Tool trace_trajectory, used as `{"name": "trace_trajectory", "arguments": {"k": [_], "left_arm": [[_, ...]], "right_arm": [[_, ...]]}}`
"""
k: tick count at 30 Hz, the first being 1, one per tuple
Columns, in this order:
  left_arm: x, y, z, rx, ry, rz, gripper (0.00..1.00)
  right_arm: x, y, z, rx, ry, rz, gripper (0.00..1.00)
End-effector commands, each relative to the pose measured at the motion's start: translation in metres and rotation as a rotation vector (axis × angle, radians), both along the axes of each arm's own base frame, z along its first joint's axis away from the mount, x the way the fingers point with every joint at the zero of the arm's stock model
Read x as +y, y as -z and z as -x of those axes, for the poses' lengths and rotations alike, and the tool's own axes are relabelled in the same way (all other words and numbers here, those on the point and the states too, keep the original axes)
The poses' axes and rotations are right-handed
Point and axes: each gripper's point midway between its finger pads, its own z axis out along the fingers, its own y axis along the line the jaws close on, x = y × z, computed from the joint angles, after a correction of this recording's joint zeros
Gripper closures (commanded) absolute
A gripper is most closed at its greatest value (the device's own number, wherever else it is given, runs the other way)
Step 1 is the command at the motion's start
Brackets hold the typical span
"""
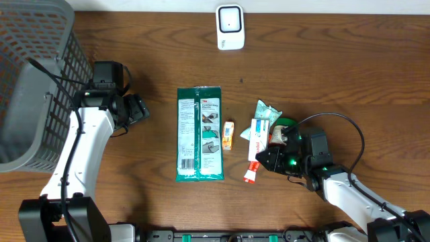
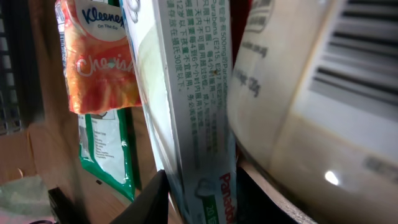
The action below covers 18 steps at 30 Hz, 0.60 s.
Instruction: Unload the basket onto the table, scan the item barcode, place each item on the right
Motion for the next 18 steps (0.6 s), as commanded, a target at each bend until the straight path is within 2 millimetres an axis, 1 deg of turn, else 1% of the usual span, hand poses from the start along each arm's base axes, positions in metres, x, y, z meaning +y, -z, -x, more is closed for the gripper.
{"name": "trace_trajectory", "arguments": {"k": [1,5,8,14,18], "left_arm": [[0.004,-0.003,-0.001,-0.007,-0.003,-0.017,0.11],[0.004,-0.003,-0.001,-0.007,-0.003,-0.017,0.11],[0.004,-0.003,-0.001,-0.007,-0.003,-0.017,0.11],[0.004,-0.003,-0.001,-0.007,-0.003,-0.017,0.11],[0.004,-0.003,-0.001,-0.007,-0.003,-0.017,0.11]], "right_arm": [[0.001,0.002,0.003,0.012,0.002,0.002,0.73],[0.001,-0.007,0.002,-0.002,-0.003,-0.003,0.73],[0.0,-0.018,0.003,-0.005,-0.028,0.025,0.75],[-0.006,-0.035,0.001,-0.004,-0.092,0.21,0.75],[0.0,-0.049,-0.001,-0.043,-0.143,0.32,0.75]]}}
